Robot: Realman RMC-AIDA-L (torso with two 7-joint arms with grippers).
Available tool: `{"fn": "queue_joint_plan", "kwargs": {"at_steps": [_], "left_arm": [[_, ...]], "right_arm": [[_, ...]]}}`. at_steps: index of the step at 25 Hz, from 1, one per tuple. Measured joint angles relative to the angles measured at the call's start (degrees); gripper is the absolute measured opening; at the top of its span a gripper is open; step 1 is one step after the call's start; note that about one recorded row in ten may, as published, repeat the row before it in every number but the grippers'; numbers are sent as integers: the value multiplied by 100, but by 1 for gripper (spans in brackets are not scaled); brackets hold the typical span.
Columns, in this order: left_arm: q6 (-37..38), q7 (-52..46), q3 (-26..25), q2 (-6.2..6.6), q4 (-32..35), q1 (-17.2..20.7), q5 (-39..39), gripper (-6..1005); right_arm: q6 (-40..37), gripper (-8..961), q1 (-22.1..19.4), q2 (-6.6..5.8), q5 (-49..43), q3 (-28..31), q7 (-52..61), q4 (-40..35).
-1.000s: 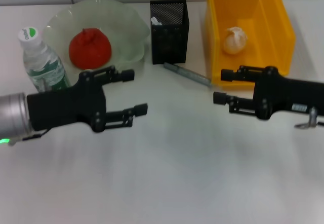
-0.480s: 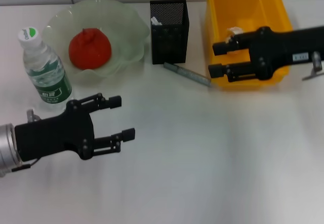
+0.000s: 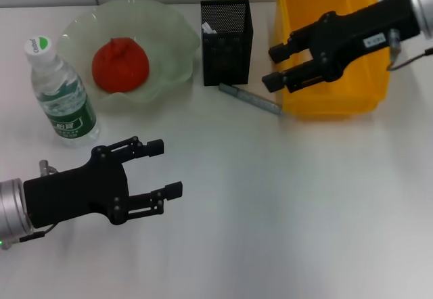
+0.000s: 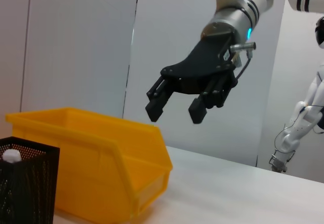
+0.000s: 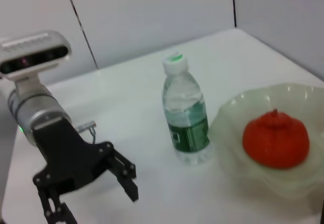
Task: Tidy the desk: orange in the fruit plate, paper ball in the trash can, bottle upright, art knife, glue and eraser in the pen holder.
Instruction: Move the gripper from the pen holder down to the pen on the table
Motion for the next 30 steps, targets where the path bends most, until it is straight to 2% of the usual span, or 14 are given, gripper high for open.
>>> {"fn": "queue_joint_plan", "kwargs": {"at_steps": [3, 7, 13, 16, 19, 22, 24, 30], "left_arm": [[-7, 4, 0, -6, -1, 1, 0, 772], [-40, 13, 0, -20, -7, -5, 0, 770], [-54, 25, 10, -20, -8, -14, 0, 768], [-103, 15, 2, 1, -8, -23, 120, 767], [-130, -11, 20, 37, -8, -60, 165, 766], [-168, 10, 3, 39, -8, -62, 167, 765], [-192, 10, 15, 39, -8, -63, 168, 764], [-241, 17, 31, 39, -8, -65, 168, 762]], "right_arm": [[0, 628, 364, 24, -493, -350, 609, -131], [36, 628, 621, 43, -832, -576, 981, -176], [59, 628, 1015, 109, -1449, -723, 1465, -184], [73, 628, 1394, 238, -2097, -809, 1875, -186], [263, 628, 1691, 382, -2665, -1136, 2283, -141], [370, 628, 1774, 447, -2838, -1249, 2424, -113], [509, 628, 1927, 546, -3093, -1339, 2642, -34], [853, 628, 2135, 586, -3193, -1690, 2971, 281]]}}
